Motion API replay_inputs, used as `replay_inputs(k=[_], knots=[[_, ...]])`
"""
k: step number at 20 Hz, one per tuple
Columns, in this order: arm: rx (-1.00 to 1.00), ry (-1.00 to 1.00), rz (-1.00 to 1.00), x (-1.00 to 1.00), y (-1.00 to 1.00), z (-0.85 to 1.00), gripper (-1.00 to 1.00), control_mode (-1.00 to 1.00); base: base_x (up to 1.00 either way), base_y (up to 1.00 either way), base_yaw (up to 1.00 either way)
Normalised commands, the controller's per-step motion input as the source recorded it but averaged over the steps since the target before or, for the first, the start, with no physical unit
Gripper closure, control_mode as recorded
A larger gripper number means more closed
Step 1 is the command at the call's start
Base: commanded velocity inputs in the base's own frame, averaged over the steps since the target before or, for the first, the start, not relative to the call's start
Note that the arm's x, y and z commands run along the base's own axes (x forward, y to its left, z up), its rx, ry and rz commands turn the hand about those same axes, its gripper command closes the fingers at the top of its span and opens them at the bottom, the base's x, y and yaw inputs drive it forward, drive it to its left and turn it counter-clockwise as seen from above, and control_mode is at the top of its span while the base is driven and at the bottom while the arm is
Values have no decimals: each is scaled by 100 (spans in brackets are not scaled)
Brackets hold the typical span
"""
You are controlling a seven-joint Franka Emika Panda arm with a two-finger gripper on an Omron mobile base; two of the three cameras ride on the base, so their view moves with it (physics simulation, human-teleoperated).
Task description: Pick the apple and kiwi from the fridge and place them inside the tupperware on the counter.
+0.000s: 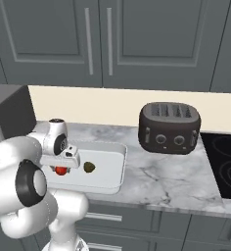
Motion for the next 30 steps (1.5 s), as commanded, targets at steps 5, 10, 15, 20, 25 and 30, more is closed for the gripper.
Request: replay_inputs(k=[5, 10, 15, 20, 25, 30], knots=[[0, 1, -18, -1, 0, 0, -100, -100, 0, 0, 0], [0, 6, -16, -12, 0, 11, -100, -100, 0, 0, 0], [0, -10, -28, -43, 0, 38, -100, -100, 0, 0, 0], [0, -12, -24, -51, 0, 45, -100, -100, 0, 0, 0], [0, -6, -30, -55, 0, 52, -100, -100, 0, 0, 0], [0, -1, -23, -51, 0, 78, -100, -100, 0, 0, 0]])
